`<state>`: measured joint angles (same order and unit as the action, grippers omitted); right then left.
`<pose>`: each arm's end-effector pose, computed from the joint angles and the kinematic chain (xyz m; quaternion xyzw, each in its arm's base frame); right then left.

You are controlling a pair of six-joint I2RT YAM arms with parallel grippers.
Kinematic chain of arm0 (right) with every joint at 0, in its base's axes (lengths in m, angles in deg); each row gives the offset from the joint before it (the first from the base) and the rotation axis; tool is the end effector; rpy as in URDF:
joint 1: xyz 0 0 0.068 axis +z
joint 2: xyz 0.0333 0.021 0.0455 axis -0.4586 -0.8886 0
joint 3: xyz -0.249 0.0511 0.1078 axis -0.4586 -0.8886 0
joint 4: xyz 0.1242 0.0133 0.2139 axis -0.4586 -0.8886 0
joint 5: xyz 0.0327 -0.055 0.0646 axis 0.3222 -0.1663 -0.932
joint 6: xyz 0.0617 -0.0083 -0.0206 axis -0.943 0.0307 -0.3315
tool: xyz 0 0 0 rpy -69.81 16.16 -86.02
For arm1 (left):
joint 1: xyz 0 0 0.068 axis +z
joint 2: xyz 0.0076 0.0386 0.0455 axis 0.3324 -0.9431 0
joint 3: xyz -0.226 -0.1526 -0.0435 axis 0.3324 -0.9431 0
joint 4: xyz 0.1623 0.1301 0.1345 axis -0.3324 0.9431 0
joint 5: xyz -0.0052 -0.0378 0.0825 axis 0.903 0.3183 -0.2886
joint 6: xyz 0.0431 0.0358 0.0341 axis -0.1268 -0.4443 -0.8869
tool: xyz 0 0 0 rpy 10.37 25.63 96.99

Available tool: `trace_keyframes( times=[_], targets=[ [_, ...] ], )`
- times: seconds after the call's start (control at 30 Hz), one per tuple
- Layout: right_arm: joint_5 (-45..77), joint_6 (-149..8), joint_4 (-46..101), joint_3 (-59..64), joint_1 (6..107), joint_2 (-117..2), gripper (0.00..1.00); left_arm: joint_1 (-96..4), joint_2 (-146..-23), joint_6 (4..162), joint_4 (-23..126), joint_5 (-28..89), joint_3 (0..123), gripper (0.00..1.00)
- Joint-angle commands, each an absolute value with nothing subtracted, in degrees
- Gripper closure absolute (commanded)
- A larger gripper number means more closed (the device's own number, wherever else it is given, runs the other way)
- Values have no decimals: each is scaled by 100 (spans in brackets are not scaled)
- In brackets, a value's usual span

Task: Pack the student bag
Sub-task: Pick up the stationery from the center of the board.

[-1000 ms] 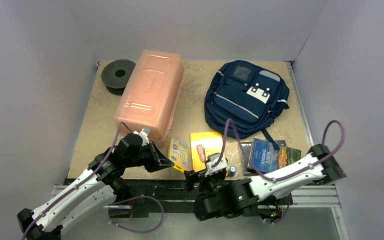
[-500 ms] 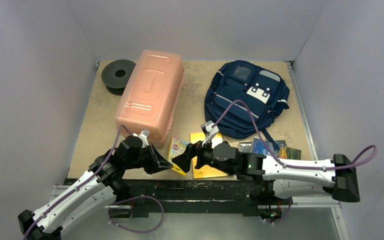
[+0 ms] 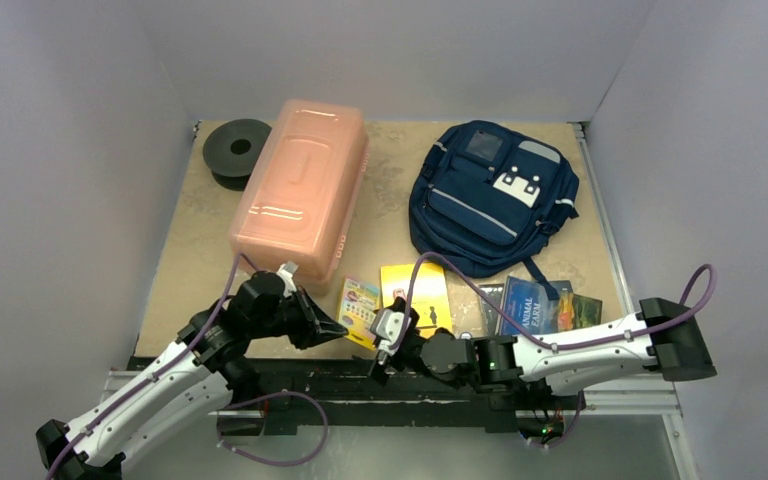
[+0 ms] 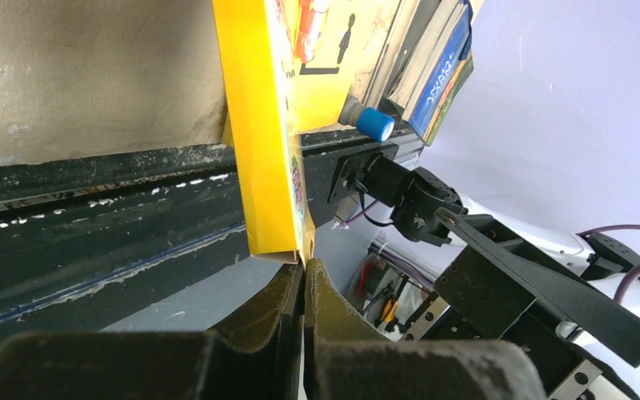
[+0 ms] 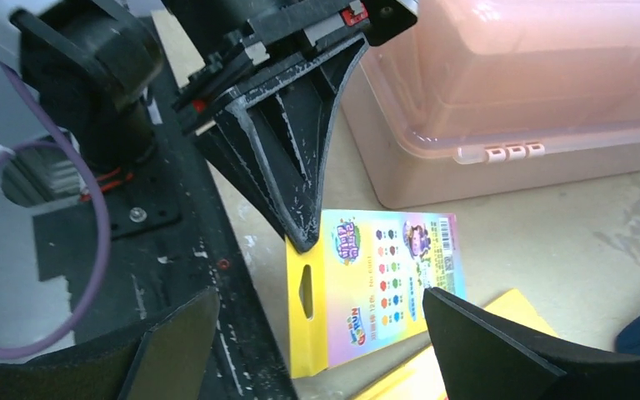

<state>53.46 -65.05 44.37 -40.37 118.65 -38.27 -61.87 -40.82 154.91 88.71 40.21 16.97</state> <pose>0.0197 0.2413 0.2629 -0.4239 0.6467 0.2968 0.5604 0.0784 -0.0936 0.2188 -0.2463 0.8606 -0.4407 0.0675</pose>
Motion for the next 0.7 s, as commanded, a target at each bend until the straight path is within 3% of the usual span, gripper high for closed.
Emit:
trace_keyframes(
  times=[0.0,0.5,0.67],
  targets=[
    [5388,-5681,5175,-3983,11828,-4120,4,-6188,-4029,15989,8816,4226,1966,100],
    [6560,-5346,5242,-3778,11828,-5262,11,-6187,-4009,16988,8966,4506,1972,100],
    [6996,-4982,5464,-3633,11835,-5716,19,-6188,-4008,17177,9051,4603,1981,100]
  ],
)
